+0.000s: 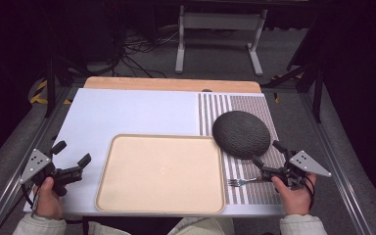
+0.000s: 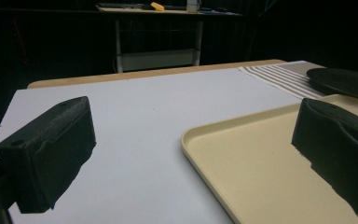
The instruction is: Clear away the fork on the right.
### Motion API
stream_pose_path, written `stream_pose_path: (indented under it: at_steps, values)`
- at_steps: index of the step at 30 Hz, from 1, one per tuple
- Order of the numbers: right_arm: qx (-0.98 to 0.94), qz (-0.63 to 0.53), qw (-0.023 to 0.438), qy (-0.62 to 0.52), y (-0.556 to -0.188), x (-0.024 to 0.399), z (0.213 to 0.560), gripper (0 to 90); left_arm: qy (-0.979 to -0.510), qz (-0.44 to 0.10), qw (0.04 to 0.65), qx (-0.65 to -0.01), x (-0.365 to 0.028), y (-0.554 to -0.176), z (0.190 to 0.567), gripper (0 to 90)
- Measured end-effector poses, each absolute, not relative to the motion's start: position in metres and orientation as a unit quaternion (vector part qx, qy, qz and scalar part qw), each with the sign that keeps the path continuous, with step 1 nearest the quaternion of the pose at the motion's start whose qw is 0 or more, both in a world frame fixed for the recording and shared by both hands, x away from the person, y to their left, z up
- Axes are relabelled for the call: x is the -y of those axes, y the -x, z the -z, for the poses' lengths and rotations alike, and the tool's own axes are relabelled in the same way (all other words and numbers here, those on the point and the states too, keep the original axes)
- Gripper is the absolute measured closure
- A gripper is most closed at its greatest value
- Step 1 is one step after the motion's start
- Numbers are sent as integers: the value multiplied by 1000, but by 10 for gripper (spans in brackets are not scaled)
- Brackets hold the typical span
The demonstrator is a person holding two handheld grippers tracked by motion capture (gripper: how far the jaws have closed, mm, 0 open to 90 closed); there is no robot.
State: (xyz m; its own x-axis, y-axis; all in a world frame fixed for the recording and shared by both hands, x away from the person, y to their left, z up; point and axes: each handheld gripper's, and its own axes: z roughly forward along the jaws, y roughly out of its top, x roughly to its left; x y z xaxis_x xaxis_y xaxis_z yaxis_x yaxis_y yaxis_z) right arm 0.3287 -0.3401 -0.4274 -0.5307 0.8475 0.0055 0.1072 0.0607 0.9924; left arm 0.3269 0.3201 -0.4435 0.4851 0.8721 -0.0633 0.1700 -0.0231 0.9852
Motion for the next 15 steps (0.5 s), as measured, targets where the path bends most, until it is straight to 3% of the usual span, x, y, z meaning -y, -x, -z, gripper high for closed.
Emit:
stream_pose_path:
  at_steps: [15]
  values:
    - [-735, -528, 292, -310, -341, 330, 393, 28, -643, -310, 570, -407, -321, -326, 443, 0]
